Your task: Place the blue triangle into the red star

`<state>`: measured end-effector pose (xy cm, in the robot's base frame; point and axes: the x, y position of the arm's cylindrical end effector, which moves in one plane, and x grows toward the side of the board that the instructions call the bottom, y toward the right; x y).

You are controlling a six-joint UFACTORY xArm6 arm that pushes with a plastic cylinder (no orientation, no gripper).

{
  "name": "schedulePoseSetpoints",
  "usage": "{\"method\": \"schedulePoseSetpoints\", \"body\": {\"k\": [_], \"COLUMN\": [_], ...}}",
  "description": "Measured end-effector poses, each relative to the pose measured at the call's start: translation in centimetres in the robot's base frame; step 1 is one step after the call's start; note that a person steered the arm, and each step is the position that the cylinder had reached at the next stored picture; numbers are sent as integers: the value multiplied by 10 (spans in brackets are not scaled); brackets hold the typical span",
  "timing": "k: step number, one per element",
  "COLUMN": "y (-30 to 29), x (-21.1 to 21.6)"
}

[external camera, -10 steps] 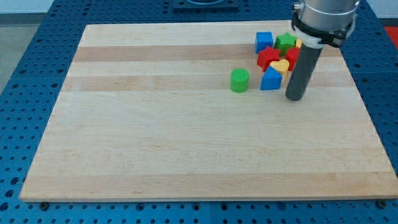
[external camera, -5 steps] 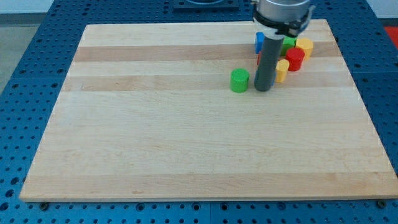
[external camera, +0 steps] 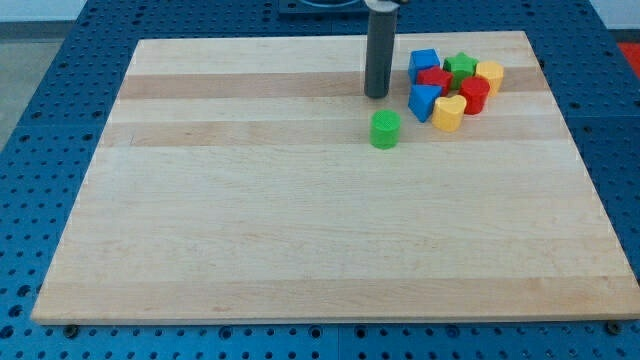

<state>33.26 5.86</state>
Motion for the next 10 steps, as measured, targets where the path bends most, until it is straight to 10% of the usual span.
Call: {"method": "schedulePoseSetpoints", "body": {"k": [7,10], "y": [47,55], "x": [80,20]}}
